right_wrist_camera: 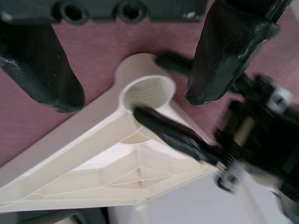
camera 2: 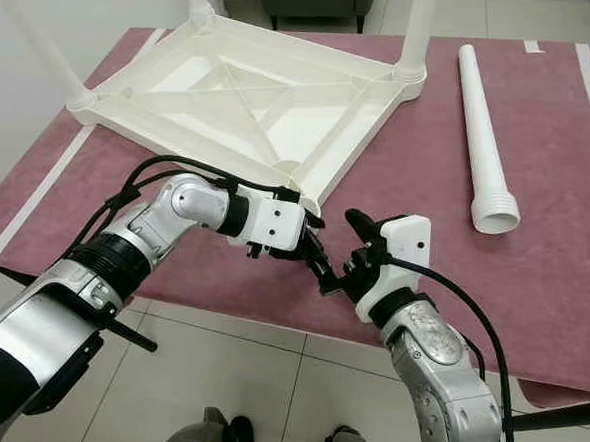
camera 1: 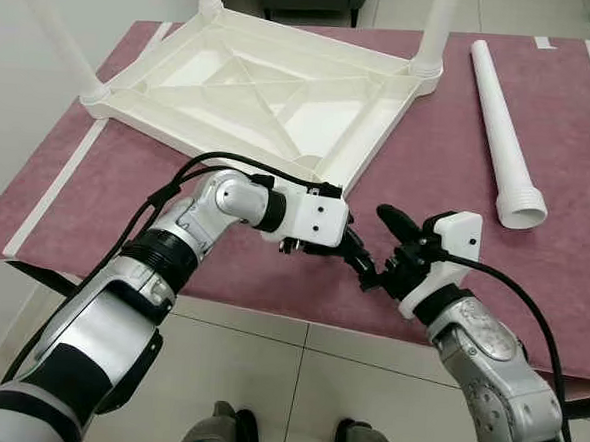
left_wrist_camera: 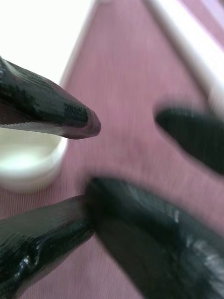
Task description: Building children table
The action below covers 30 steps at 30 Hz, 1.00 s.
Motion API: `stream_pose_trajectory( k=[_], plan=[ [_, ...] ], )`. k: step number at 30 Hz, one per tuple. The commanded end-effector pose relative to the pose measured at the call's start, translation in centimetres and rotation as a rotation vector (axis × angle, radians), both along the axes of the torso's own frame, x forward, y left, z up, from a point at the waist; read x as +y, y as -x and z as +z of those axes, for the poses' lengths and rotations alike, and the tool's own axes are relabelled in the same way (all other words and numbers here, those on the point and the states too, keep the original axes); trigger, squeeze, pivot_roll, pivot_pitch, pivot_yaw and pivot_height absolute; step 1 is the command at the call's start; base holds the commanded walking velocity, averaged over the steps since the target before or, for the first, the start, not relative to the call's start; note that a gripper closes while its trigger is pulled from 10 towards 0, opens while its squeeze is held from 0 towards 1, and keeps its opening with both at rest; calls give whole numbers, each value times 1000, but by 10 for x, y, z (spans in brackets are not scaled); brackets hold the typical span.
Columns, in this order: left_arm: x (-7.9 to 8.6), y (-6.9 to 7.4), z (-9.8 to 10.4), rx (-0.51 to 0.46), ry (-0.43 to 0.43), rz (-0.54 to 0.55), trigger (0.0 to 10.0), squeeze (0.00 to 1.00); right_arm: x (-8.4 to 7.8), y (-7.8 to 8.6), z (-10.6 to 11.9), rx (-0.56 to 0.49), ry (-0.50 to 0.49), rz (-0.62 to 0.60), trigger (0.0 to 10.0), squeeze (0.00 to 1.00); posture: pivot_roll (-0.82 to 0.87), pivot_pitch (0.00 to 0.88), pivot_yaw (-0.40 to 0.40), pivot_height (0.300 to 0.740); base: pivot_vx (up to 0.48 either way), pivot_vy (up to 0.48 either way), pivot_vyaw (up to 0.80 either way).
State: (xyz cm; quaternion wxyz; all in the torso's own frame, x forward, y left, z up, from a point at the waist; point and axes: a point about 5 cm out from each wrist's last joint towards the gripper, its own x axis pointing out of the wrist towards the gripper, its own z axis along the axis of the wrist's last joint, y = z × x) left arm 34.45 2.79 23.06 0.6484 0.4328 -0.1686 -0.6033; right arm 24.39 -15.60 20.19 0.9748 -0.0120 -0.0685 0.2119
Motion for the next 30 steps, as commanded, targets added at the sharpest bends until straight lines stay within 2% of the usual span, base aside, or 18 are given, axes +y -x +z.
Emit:
stream_pose_trajectory(
  k=[1,3,4,7,8,9,10,12,13,14,15,18,21,23,30],
  plan=[
    [15,-8,10,-21,69,91,10000,0,-5,-1,0,-8,7,-28,10000,0,-102,149,182,740,0,0,0],
    [21,-10,10,-18,76,119,10000,0,-6,-2,1,-12,9,-43,10000,0,-106,148,183,740,0,0,0],
    [39,-17,4,3,79,204,10000,0,-10,-6,1,-18,22,-93,10000,0,-107,147,182,740,0,0,0],
    [39,-17,4,3,79,204,10000,0,-10,-6,1,-18,22,-93,10000,0,-107,147,182,740,0,0,0],
    [55,-20,-2,20,79,268,10000,0,-11,-10,1,-20,27,-129,10000,0,-105,148,179,740,0,0,0],
    [55,-20,-2,20,79,268,10000,0,-11,-10,1,-20,27,-129,10000,0,-105,148,179,740,0,0,0],
    [73,-24,-8,34,102,366,10000,0,-10,-17,-1,-14,44,-164,10000,0,-100,146,170,740,0,0,0],
    [101,-32,-14,51,207,548,10000,0,4,-33,-7,23,59,-189,10000,0,-94,143,160,740,0,0,0],
    [110,-35,-15,48,253,616,10000,0,12,-39,-8,36,65,-188,10000,0,-90,142,157,740,0,0,0],
    [116,-38,-15,48,298,670,10000,0,20,-43,-8,45,63,-181,10000,0,-90,141,155,740,0,0,0],
    [116,-38,-15,48,298,670,10000,0,20,-43,-8,45,63,-181,10000,0,-90,141,155,740,0,0,0],
    [133,-42,-12,4,386,819,10000,0,45,-54,-13,84,98,-151,10000,0,-92,138,153,740,0,0,0],
    [137,-42,-11,-4,416,850,10000,0,52,-56,-15,98,107,-148,10000,0,-93,135,149,740,0,0,0],
    [139,-41,-9,-8,449,870,10000,0,57,-59,-21,130,174,-180,10000,0,-97,134,148,740,0,0,0],
    [139,-40,-8,-7,465,870,10000,0,58,-64,-29,174,230,-231,10000,0,-99,136,148,740,0,0,0]
  ],
)
